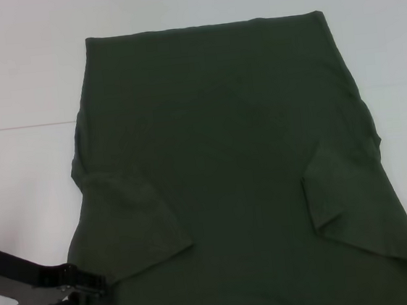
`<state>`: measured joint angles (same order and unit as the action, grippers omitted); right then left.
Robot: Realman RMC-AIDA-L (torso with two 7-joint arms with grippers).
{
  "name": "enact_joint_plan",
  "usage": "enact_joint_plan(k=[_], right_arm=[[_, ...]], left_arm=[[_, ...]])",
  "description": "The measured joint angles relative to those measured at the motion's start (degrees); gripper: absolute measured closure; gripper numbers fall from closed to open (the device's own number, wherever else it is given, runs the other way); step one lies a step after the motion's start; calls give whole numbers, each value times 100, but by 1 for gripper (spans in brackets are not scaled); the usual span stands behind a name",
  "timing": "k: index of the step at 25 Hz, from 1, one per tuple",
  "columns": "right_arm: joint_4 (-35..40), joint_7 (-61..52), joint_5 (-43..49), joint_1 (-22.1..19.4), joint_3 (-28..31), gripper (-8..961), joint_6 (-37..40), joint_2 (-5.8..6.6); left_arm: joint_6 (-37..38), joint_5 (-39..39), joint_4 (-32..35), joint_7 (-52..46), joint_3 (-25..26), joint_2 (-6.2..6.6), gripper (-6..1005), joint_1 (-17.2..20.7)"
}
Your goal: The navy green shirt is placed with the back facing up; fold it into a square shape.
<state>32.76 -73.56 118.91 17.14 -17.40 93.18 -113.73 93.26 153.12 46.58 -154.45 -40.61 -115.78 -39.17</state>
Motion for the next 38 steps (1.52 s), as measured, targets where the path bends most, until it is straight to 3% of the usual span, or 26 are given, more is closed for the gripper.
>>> enact_joint_plan(k=[6,12,17,31,38], right_arm=[[-4,-17,0,-7,20,140,3,0],[-7,-24,0,-19,26,140,15,0],[-7,-26,0,-22,26,140,24,0],[-7,-18,0,-47,24,140,35,0],[-6,-10,0,-37,17,140,44,0]], left_arm=[[-8,71,89,149,-8,-39,210,-20],[-57,87,130,161,-9,-57,411,-6],[-62,87,133,168,-164,-52,639,1],[-3,79,142,31,-253,-16,929,-1],[59,86,130,36,-254,0,714,-2]])
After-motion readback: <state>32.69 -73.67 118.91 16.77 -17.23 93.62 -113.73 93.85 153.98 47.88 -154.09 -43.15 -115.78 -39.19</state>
